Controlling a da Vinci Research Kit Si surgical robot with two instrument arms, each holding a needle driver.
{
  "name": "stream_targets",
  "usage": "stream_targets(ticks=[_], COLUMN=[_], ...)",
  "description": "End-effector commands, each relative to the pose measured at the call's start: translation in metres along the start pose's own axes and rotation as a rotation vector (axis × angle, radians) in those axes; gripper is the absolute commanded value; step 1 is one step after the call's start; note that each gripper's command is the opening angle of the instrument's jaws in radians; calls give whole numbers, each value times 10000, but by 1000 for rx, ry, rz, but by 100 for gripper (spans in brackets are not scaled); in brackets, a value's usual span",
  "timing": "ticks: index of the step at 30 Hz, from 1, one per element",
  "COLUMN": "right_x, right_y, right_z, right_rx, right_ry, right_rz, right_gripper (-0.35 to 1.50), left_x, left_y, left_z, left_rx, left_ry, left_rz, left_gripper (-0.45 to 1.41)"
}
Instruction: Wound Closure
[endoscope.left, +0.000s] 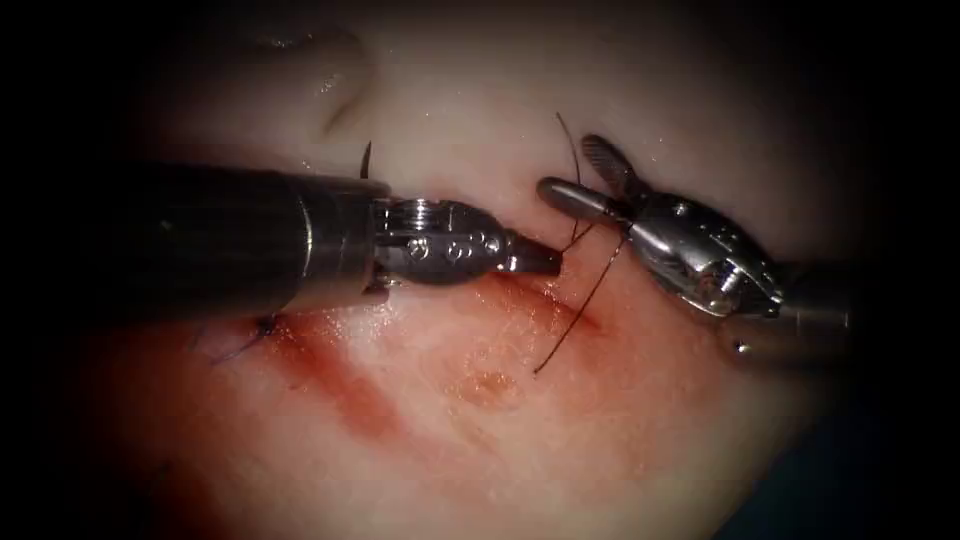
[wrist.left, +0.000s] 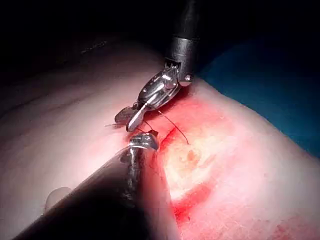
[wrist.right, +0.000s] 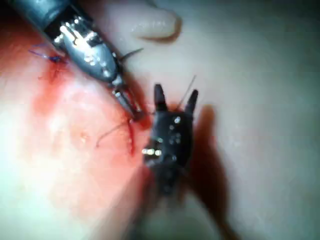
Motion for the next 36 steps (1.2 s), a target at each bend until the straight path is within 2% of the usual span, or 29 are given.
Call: stream_targets(ticks=[1,18,19,21,22,23,28,36], right_x=[-9,-24,-25,-25,-26,-26,-28,-27], right_y=[-3,-6,-6,-7,-8,-8,-9,-3], right_z=[7,17,17,17,16,16,10,-2], right_rx=[-6,8,9,36,47,60,55,59], right_ry=[-3,-60,-66,-83,-89,-95,-170,-191], right_rz=[-2,-17,-18,-18,-18,-18,-24,-76], right_gripper=[52,49,42,-1,-30,-35,-35,-35], left_x=[0,-2,-2,-2,-2,-2,-2,-3], left_y=[-1,-1,-1,-1,-1,-1,-1,-4], left_z=[8,6,6,5,5,5,2,-5], left_rx=[-1,-3,-3,-3,-4,-4,-7,-6], left_ry=[1,2,2,2,2,2,4,4], left_rz=[1,2,2,3,3,3,4,-7], left_gripper=[-45,-45,-45,-45,-45,-45,-45,-45])
